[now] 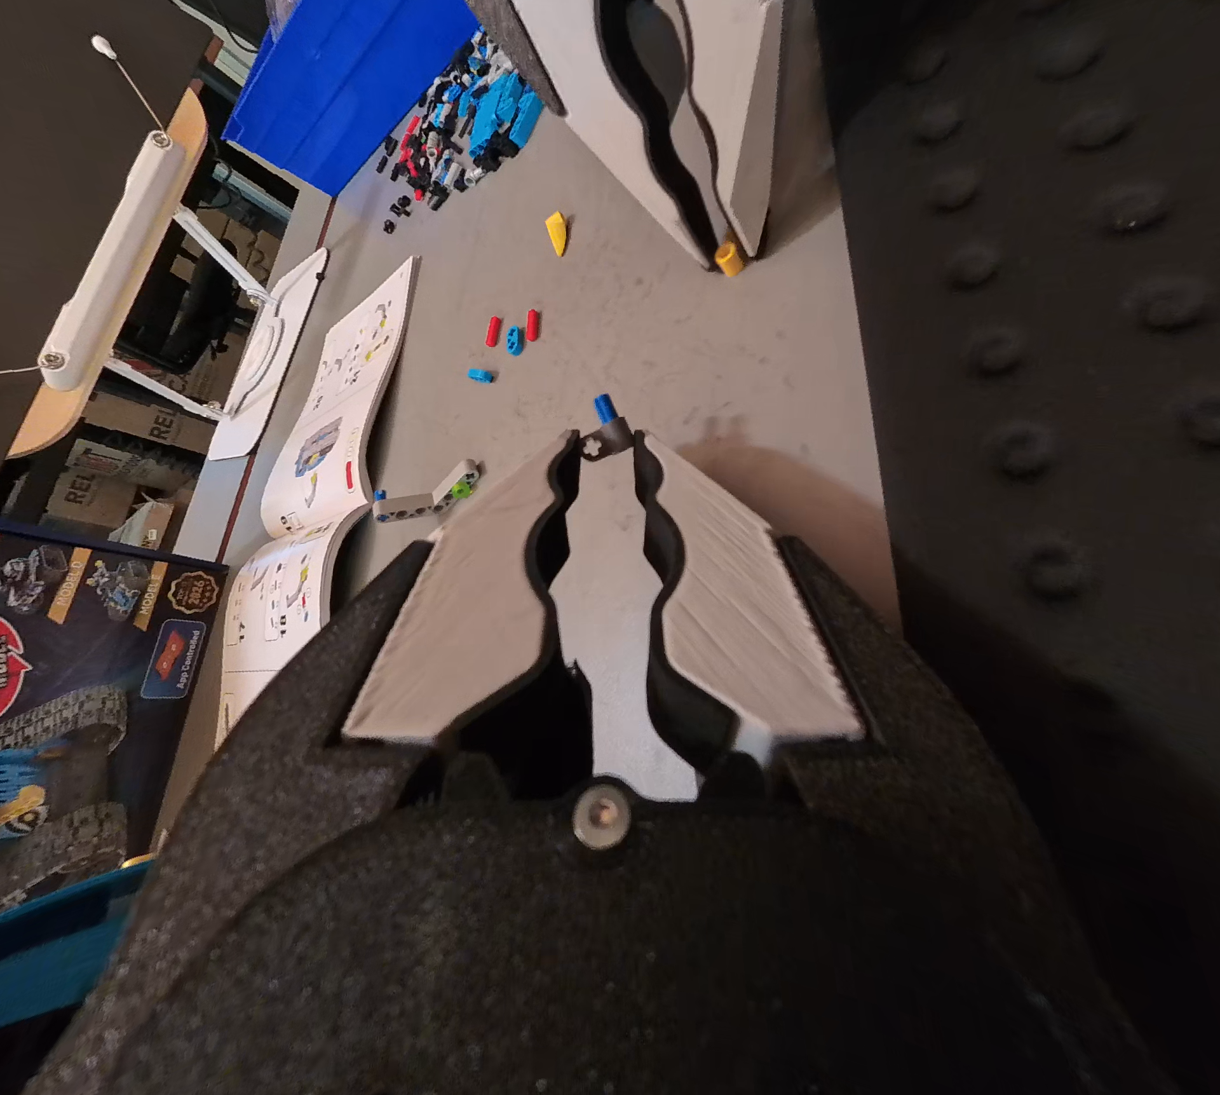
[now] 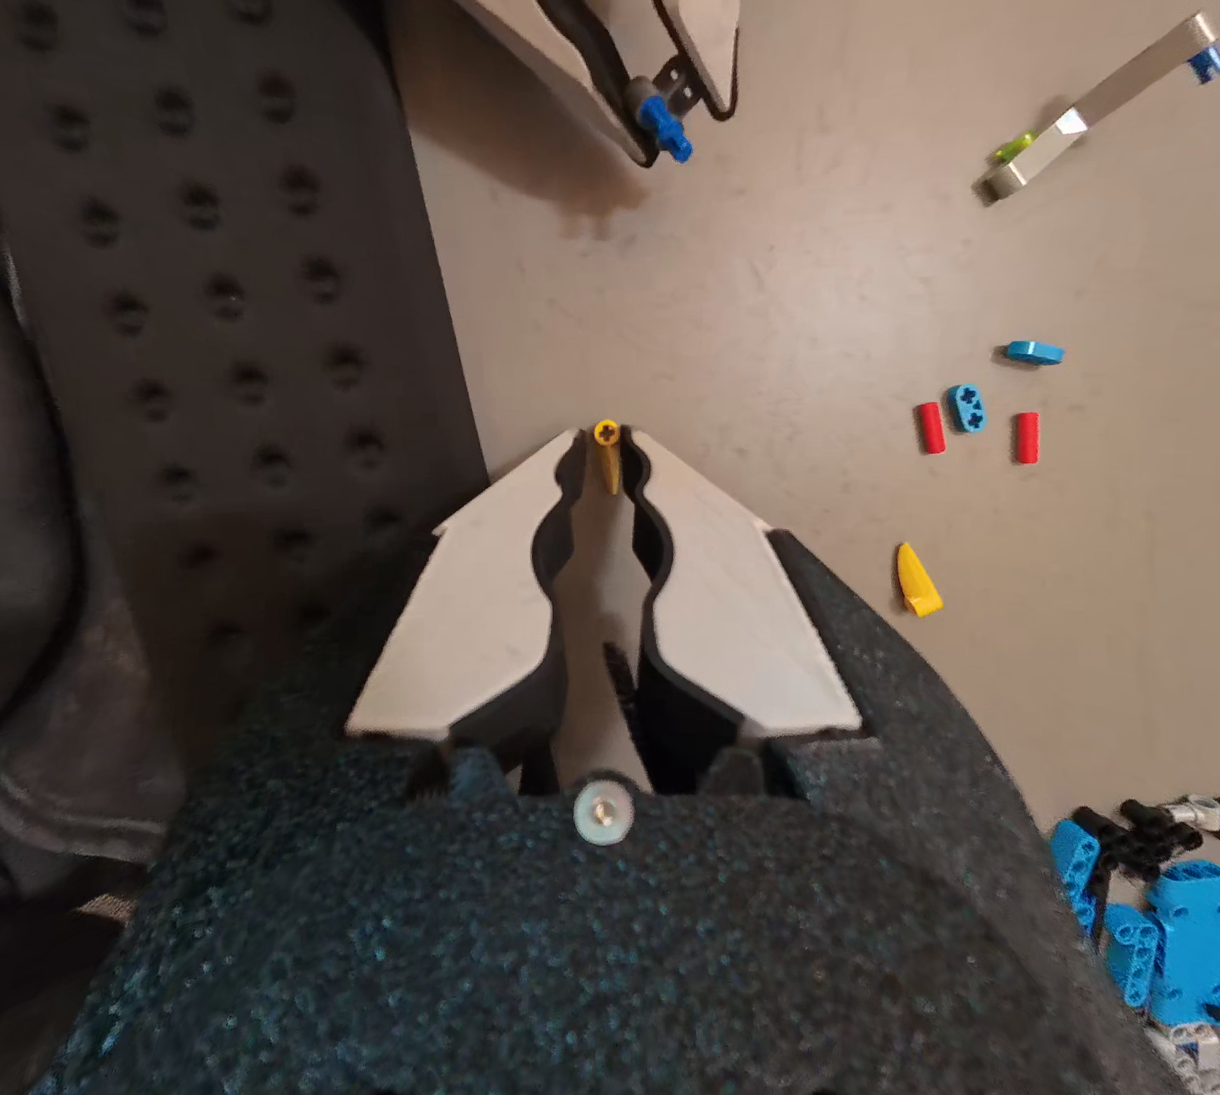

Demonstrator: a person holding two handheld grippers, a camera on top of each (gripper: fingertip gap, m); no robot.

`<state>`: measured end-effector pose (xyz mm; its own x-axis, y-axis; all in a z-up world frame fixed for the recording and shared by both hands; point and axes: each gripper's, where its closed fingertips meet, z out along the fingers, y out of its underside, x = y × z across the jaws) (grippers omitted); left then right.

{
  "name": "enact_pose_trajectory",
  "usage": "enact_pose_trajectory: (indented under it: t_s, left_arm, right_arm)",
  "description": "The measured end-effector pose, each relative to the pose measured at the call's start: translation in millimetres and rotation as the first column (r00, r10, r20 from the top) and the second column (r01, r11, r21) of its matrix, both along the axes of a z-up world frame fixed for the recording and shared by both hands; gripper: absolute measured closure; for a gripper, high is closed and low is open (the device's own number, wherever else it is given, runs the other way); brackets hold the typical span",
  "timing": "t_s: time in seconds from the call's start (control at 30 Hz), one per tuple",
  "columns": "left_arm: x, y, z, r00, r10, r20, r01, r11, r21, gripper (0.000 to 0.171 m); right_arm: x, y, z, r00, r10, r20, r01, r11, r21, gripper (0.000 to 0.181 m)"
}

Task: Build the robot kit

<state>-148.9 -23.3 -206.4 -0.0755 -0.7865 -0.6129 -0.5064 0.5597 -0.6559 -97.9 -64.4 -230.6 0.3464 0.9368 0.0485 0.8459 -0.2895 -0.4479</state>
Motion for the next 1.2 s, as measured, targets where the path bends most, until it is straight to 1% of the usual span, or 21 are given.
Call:
enact_pose_trajectory:
  t_s: [0.1,0.17,0.2,0.23,0.27,0.3,0.33,0.37,0.4,0.47,0.5,0.57,0.6,0.67,0.77,0.87,0.97,1.03,1.1,1.13,1.2]
  left_arm:
    - [0,-2,1,1.0,-0.016,0.004,0.016,1.0,0.006,0.156]
    - [1,-5,1,0.999,-0.035,0.009,0.035,0.999,0.012,0.156]
    - [1,-7,2,0.999,-0.047,0.016,0.047,0.999,0.013,0.156]
    - [2,-9,4,0.998,-0.057,0.026,0.057,0.998,0.012,0.156]
    - [2,-10,6,0.997,-0.065,0.039,0.065,0.998,0.007,0.156]
    - [2,-11,9,0.996,-0.068,0.054,0.068,0.998,0.001,0.156]
    - [2,-11,12,0.995,-0.066,0.069,0.067,0.998,-0.008,0.156]
    - [2,-10,14,0.995,-0.062,0.082,0.064,0.998,-0.019,0.157]
    - [2,-9,15,0.994,-0.057,0.089,0.06,0.998,-0.028,0.157]
    - [2,-8,16,0.995,-0.05,0.092,0.053,0.998,-0.038,0.157]
    - [2,-8,16,0.995,-0.048,0.089,0.051,0.998,-0.037,0.156]
    - [2,-5,15,0.996,-0.035,0.079,0.037,0.999,-0.032,0.156]
    - [1,-3,14,0.997,-0.024,0.075,0.027,0.999,-0.032,0.157]
    - [1,0,14,0.997,-0.007,0.074,0.01,0.999,-0.04,0.157]
    - [1,0,14,0.998,-0.007,0.07,0.01,0.999,-0.038,0.157]
    - [0,0,13,0.998,-0.004,0.062,0.007,0.999,-0.039,0.157]
    - [1,-2,15,0.997,-0.018,0.075,0.021,0.999,-0.041,0.157]
    - [0,-3,16,0.997,-0.018,0.075,0.021,0.999,-0.028,0.157]
    - [0,0,18,0.997,-0.006,0.071,0.001,0.998,0.064,0.157]
    - [-1,2,20,0.997,0.007,0.073,-0.016,0.993,0.12,0.157]
    - [-1,5,25,0.996,0.033,0.084,-0.049,0.982,0.185,0.157]
  right_arm:
    - [-2,-1,0,1.0,0.007,-0.017,-0.007,1.0,-0.008,0.174]
    - [-4,1,0,0.999,-0.011,-0.031,0.011,1.0,-0.006,0.175]
    - [-8,6,5,0.997,-0.035,-0.066,0.036,0.999,0.014,0.175]
    - [-14,12,13,0.989,-0.066,-0.134,0.071,0.997,0.027,0.175]
    - [-22,16,25,0.967,-0.105,-0.233,0.109,0.994,0.007,0.175]
    - [-33,18,41,0.919,-0.145,-0.368,0.138,0.989,-0.044,0.175]
    - [-44,21,58,0.841,-0.184,-0.509,0.158,0.983,-0.093,0.175]
    - [-51,22,70,0.764,-0.215,-0.608,0.164,0.977,-0.139,0.175]
    - [-53,24,71,0.722,-0.261,-0.641,0.181,0.965,-0.189,0.175]
    - [-57,23,70,0.671,-0.331,-0.664,0.18,0.941,-0.287,0.175]
    - [-56,27,68,0.649,-0.374,-0.662,0.213,0.925,-0.314,0.175]
    - [-54,34,64,0.629,-0.421,-0.654,0.27,0.906,-0.325,0.175]
    - [-53,36,63,0.624,-0.435,-0.649,0.293,0.9,-0.321,0.175]
    - [-54,35,56,0.659,-0.433,-0.615,0.316,0.901,-0.296,0.175]
    - [-58,36,55,0.7,-0.395,-0.595,0.334,0.918,-0.216,0.175]
    - [-58,36,51,0.744,-0.353,-0.567,0.327,0.933,-0.152,0.175]
    - [-58,34,52,0.779,-0.261,-0.571,0.265,0.961,-0.078,0.175]
    - [-58,33,52,0.774,-0.255,-0.58,0.241,0.965,-0.104,0.175]
    - [-58,34,52,0.745,-0.306,-0.592,0.253,0.952,-0.174,0.175]
    - [-58,35,54,0.721,-0.341,-0.604,0.272,0.94,-0.206,0.175]
    - [-59,37,57,0.647,-0.433,-0.627,0.32,0.901,-0.292,0.175]
